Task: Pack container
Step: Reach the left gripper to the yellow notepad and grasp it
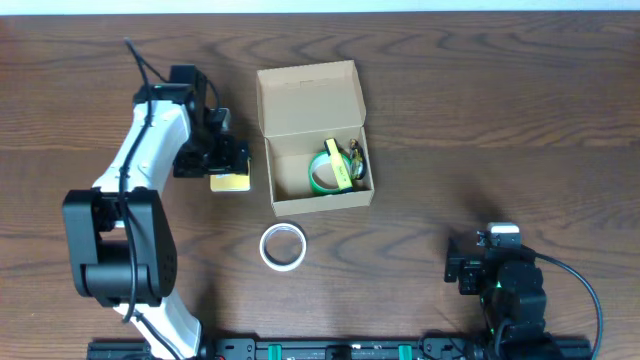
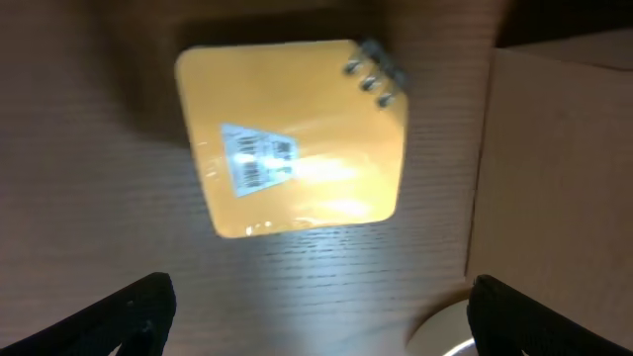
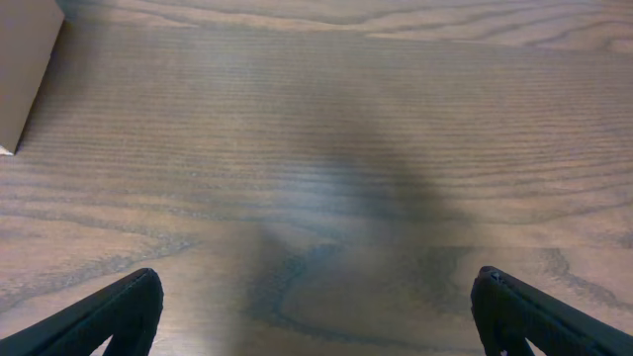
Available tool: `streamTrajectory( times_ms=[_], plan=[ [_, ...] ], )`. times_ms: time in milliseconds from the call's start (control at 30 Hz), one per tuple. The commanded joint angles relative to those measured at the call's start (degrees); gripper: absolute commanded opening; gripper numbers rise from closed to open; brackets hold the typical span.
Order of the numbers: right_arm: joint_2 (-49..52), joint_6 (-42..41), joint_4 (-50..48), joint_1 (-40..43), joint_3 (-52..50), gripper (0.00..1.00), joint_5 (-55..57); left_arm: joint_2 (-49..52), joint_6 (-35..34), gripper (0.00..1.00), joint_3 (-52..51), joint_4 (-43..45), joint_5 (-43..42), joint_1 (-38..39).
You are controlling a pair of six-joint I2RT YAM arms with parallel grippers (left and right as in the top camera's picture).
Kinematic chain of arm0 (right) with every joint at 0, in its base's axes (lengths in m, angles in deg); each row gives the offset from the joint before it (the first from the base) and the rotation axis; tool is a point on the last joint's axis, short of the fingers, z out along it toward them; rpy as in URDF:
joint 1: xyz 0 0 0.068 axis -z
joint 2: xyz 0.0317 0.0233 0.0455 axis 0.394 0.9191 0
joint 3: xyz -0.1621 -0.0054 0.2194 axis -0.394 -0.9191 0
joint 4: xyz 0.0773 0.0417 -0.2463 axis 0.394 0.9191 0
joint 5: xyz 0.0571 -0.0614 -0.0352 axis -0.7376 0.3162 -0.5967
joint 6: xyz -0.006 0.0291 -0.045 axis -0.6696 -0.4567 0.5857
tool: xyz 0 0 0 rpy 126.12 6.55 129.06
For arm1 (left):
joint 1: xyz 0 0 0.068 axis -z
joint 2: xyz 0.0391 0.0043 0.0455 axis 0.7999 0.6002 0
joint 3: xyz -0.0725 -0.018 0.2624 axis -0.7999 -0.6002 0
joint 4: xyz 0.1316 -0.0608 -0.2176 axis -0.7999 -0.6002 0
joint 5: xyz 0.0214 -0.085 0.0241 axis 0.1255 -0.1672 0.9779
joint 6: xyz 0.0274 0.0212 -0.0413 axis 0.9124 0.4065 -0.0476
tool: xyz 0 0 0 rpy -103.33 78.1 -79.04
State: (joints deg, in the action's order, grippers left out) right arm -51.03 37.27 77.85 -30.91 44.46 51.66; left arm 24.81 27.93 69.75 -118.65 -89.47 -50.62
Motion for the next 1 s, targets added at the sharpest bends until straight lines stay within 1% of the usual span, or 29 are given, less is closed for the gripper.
streamTrajectory(
  times_ms=[0, 67, 100, 167, 267, 367, 433, 633, 967],
  plan=[
    [-0.28, 0.83, 0.09, 0.76, -0.11, 0.99, 0.00, 0.85, 2.05, 0.96, 0.76, 1.03, 5.44, 2.91],
    [-0.28, 0.83, 0.09, 0.76, -0.11, 0.99, 0.02, 1.07, 0.94, 1.00, 0.74, 1.97, 9.57, 4.68],
    [-0.28, 0.83, 0.09, 0.76, -0.11, 0.99, 0.00, 1.07, -1.44, 1.00, 0.74, 3.13, 13.27, 5.55],
    [-0.28, 0.83, 0.09, 0.76, -0.11, 0.99, 0.02, 1.07, -4.83, 0.95, 0.74, 3.89, 16.15, 5.77],
    [-0.28, 0.83, 0.09, 0.76, -0.11, 0.99, 0.00, 1.07, -8.11, 0.95, 0.74, 4.76, 17.51, 5.53],
    [-0.28, 0.83, 0.09, 0.76, -0.11, 0.99, 0.02, 1.31, -9.53, 0.95, 0.70, 5.35, 17.09, 5.49],
    [-0.28, 0.83, 0.09, 0.76, -0.11, 0.99, 0.00, 2.32, -9.57, 0.95, 0.70, 5.35, 15.43, 5.40],
    [-0.28, 0.83, 0.09, 0.76, -0.11, 0.99, 0.00, 6.12, -9.55, 0.95, 0.70, 5.09, 14.23, 5.40],
    [-0.28, 0.83, 0.09, 0.76, -0.11, 0.99, 0.00, 8.44, -9.73, 0.95, 0.70, 6.21, 11.54, 4.74]
  ],
)
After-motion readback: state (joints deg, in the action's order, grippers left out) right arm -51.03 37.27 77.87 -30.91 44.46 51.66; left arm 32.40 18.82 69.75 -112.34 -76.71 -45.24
